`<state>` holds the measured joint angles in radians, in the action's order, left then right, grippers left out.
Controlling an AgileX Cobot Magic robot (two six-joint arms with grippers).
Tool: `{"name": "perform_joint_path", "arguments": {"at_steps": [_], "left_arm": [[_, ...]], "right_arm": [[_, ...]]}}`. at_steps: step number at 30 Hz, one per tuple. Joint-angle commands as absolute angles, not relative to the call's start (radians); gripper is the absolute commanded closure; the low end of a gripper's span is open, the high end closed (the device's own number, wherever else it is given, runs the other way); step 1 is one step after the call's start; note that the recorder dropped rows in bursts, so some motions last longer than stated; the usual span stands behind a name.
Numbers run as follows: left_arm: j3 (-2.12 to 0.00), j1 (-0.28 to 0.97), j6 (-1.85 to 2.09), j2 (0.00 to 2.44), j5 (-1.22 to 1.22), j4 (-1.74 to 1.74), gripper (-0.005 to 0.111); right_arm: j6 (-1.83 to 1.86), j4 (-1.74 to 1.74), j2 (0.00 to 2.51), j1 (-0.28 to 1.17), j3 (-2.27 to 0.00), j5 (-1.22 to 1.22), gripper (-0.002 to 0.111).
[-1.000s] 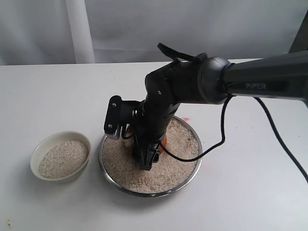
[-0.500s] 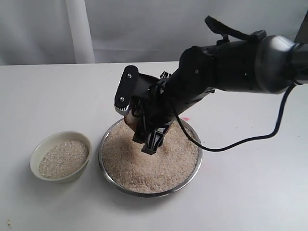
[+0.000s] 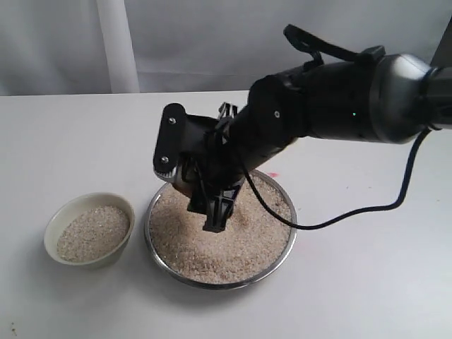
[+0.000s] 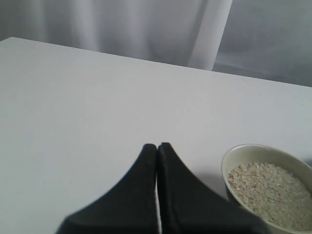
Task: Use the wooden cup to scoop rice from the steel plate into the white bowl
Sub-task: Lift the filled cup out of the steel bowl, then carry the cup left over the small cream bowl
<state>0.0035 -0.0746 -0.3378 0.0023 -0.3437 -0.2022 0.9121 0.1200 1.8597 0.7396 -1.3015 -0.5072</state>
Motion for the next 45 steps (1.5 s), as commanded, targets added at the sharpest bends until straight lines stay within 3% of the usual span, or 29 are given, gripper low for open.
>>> {"name": "perform_joint_path", "arguments": {"at_steps": [1,16,45], "left_arm": [[0.000,-0.070,-0.340,0.000,-0.337,-0.196,0.107],[0.000,-0.070,-0.340,0.000,-0.337,-0.196,0.107],[0.000,-0.070,-0.340,0.000,-0.337,-0.196,0.107]], "right_arm": [[0.797,-0.040,1.893,0.786,-1.450,-0.563,0.108],[0.752,-0.439,2.227,0.989,-1.947,-0.729,0.108],[0.751,-1.006,2.369,1.110,-1.963,-0.824,0.108]]}}
